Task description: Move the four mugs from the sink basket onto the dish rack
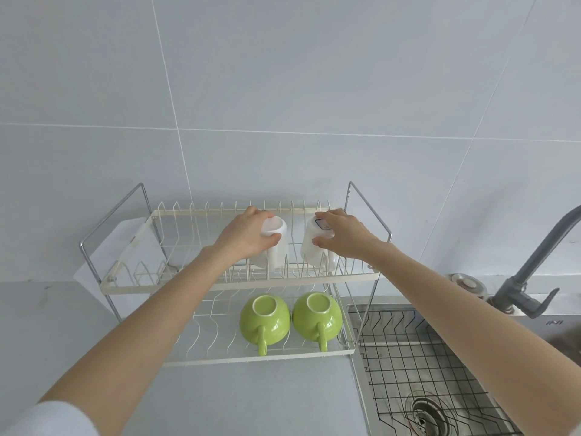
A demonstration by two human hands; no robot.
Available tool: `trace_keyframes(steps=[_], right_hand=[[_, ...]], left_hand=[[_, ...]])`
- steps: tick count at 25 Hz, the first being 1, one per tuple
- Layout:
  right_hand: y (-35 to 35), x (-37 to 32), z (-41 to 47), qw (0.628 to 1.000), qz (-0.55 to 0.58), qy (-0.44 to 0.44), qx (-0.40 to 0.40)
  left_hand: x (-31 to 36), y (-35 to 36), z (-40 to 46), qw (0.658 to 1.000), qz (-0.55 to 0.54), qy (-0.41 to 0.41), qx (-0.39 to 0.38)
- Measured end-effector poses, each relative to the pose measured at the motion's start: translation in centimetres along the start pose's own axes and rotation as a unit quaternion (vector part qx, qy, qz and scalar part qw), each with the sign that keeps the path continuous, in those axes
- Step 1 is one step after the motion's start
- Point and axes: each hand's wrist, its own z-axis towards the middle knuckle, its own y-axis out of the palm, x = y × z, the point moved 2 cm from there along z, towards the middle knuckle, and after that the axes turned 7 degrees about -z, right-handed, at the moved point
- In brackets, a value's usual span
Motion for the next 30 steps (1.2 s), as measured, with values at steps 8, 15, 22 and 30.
trace_keyframes(steps=[8,15,22,30], right_hand=[[0.0,0.0,0.0,1.0,-0.007,-0.001,0.008],[0.1,-0.1,-0.1,1.0,-0.017,-0.003,0.007],[0.2,-0.3,0.1,0.997,-0.069,-0.021,-0.017],[-1.7,-1.1,-0.2,0.983,-0.154,-0.039,-0.093]], left_hand=[[1.4,1.1,0.4,0.999,-0.038,-0.002,-0.002],[1.3,1.1,0.3,0.999,-0.039,0.0,0.005],[1.1,1.4,0.6,0.998,-0.062,0.003,0.006],[2.2,-0.4,1.1,0.998,-0.022,0.003,-0.053]])
